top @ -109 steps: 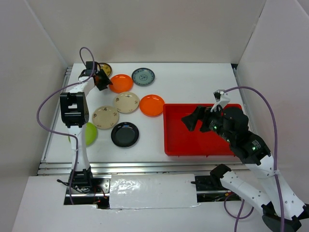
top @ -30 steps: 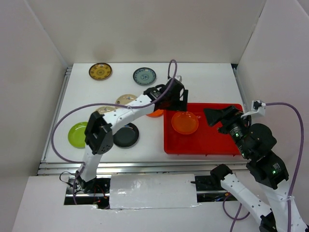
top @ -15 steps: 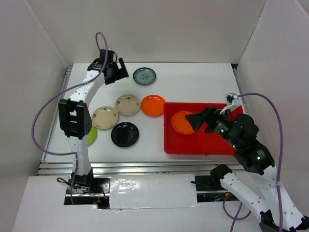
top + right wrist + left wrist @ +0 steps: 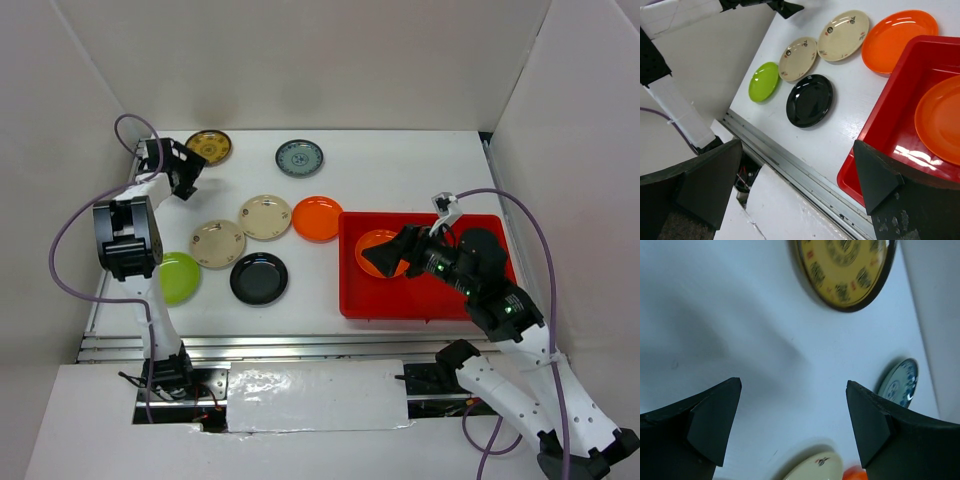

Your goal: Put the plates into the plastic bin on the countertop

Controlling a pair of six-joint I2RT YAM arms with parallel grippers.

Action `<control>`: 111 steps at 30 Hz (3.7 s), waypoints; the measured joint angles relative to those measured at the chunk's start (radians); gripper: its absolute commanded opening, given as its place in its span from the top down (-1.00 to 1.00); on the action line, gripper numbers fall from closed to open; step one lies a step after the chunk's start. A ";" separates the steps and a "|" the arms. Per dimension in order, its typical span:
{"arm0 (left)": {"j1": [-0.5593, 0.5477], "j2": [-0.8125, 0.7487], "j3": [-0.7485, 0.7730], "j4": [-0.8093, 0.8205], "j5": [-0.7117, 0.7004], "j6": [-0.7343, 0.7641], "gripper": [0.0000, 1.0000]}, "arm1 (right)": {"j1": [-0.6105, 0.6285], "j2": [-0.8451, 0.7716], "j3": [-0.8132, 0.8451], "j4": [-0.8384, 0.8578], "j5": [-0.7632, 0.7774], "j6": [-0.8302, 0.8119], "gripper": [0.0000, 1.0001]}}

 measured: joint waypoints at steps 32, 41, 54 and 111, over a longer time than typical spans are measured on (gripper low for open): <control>0.025 0.394 0.441 0.063 -0.108 -0.179 1.00 | 0.001 0.036 0.077 0.037 -0.076 -0.029 -1.00; 0.001 0.029 -0.040 0.119 -0.176 -0.180 1.00 | 0.000 0.020 0.107 0.024 -0.035 -0.048 -1.00; -0.427 -0.645 -0.066 0.134 -0.143 0.113 1.00 | -0.045 -0.017 0.087 0.020 0.088 0.008 -1.00; -0.252 0.255 0.526 -0.148 0.027 0.275 -0.99 | -0.056 -0.128 -0.008 -0.011 0.064 0.100 -1.00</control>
